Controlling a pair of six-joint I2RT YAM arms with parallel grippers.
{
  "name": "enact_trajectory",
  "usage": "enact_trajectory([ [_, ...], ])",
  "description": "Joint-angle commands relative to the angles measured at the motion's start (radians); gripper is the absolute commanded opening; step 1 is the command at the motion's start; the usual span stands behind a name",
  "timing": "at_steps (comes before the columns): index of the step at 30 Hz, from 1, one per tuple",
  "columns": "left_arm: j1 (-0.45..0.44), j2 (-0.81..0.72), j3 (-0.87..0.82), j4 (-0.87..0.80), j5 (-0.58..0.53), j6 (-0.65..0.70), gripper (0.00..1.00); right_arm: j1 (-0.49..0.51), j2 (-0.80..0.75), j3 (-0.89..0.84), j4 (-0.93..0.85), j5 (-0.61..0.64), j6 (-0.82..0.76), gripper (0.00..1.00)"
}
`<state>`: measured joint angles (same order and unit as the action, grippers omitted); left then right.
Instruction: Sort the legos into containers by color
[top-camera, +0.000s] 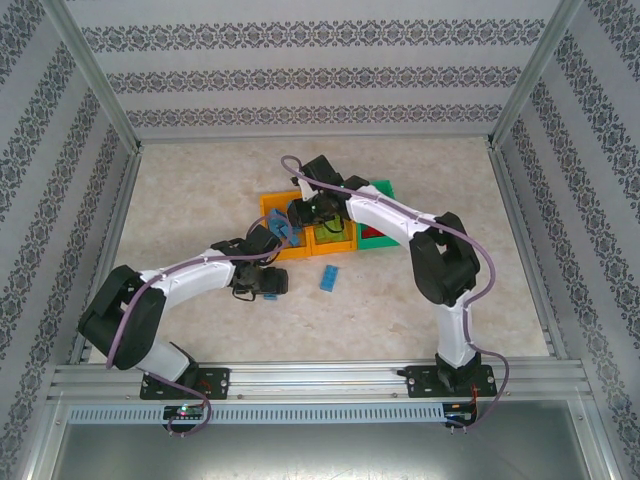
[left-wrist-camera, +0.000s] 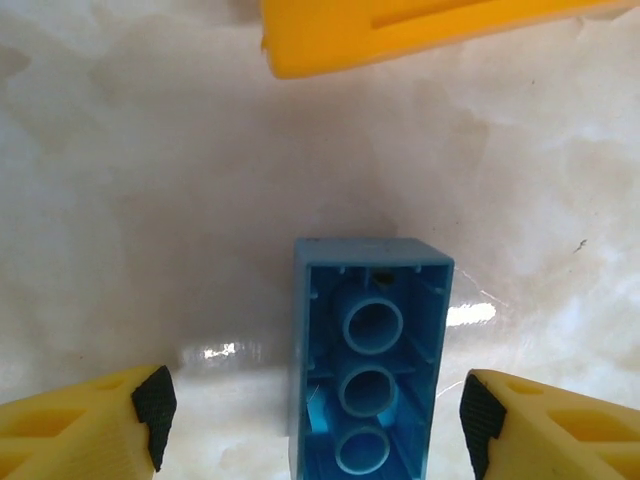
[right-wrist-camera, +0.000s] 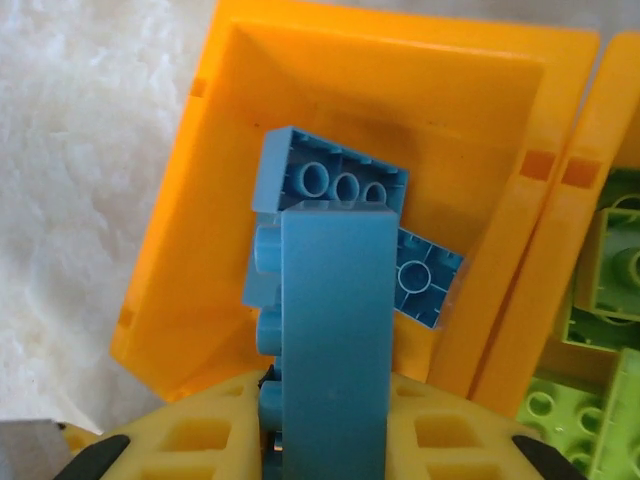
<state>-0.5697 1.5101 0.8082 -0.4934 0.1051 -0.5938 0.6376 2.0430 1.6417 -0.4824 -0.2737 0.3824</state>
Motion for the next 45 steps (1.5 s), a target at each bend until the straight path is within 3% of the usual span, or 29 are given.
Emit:
enact_trajectory([
  [1, -0.01, 0.027, 0.006, 0.041, 0.01, -0.017, 0.73, -0.012, 0.015, 0.053, -0.02, -0.035, 0.055, 0.31],
  [8, -0.013, 0.054, 0.005, 0.052, 0.011, -0.019, 0.58, -0.025, 0.001, 0.046, -0.033, -0.016, 0.078, 0.53],
  [15, -0.013, 0.061, 0.015, 0.046, 0.018, -0.017, 0.32, -0.029, -0.104, -0.018, -0.013, 0.034, 0.087, 0.61],
  [19, -0.013, 0.039, 0.014, 0.046, 0.016, -0.028, 0.24, -0.033, -0.197, -0.09, -0.001, 0.08, 0.071, 0.64],
  [27, -0.013, -0.058, 0.076, -0.014, 0.007, -0.036, 0.21, -0.033, -0.389, -0.326, 0.01, 0.164, -0.016, 0.67],
  [34, 0.016, -0.097, 0.238, -0.1, -0.056, 0.028, 0.21, 0.006, -0.533, -0.549, 0.026, 0.266, 0.104, 0.67],
  [39, 0.07, -0.001, 0.386, -0.11, -0.059, 0.086, 0.21, 0.097, -0.562, -0.637, 0.032, 0.36, 0.248, 0.69],
  [45, 0.115, 0.189, 0.559, -0.097, -0.028, 0.109, 0.23, 0.194, -0.476, -0.655, 0.026, 0.391, 0.417, 0.73],
])
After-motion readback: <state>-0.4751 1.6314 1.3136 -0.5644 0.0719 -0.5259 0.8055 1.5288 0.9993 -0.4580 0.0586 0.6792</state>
